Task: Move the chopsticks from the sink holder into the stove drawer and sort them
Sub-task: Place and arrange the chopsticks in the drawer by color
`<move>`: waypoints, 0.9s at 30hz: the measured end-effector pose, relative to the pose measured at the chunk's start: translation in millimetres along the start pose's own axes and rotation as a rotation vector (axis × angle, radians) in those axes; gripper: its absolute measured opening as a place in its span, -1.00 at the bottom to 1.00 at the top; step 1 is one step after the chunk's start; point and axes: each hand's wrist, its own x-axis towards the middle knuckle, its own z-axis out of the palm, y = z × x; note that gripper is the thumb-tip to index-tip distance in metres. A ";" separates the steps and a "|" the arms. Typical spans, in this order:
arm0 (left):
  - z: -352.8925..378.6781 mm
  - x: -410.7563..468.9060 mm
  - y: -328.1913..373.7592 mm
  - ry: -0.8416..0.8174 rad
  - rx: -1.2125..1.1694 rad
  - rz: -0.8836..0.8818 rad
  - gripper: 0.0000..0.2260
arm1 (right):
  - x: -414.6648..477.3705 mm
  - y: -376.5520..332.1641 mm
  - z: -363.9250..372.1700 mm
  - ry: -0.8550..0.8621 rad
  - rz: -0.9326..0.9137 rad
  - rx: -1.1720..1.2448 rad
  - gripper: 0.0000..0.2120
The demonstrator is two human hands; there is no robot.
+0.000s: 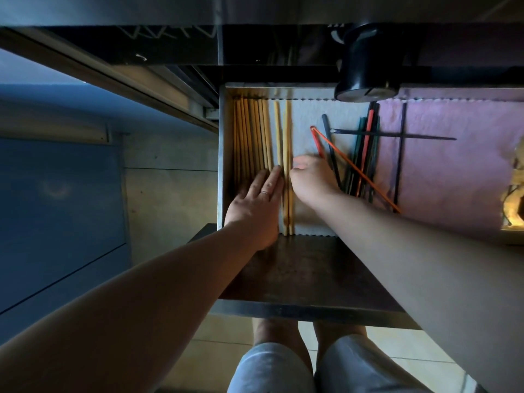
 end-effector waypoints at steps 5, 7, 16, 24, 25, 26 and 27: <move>-1.0 -1.1 1.8 0.061 0.066 0.060 -0.22 | -2.4 3.1 -7.1 0.055 -0.057 0.013 -0.76; -0.9 -0.7 1.9 0.070 0.091 0.091 -0.22 | -3.5 3.0 -9.3 0.035 -0.062 -0.007 -0.77; -0.8 -3.2 -2.1 0.035 0.078 0.022 -0.23 | -0.7 2.2 -8.9 -0.078 -0.065 -0.034 -0.80; -6.2 -12.8 -1.9 0.043 -0.092 -0.068 -0.21 | 0.7 -1.1 -6.0 -0.064 -0.058 -0.079 -0.78; -5.6 -12.5 -1.5 0.048 -0.094 -0.066 -0.22 | 1.0 -1.2 -5.5 -0.062 -0.054 -0.073 -0.78; -5.2 -11.7 -1.4 0.041 -0.089 -0.060 -0.22 | 0.5 -1.6 -5.3 -0.065 -0.050 -0.066 -0.77; -4.6 -10.9 -1.9 0.024 -0.081 -0.055 -0.22 | 0.3 -1.9 -5.1 -0.066 -0.048 -0.066 -0.75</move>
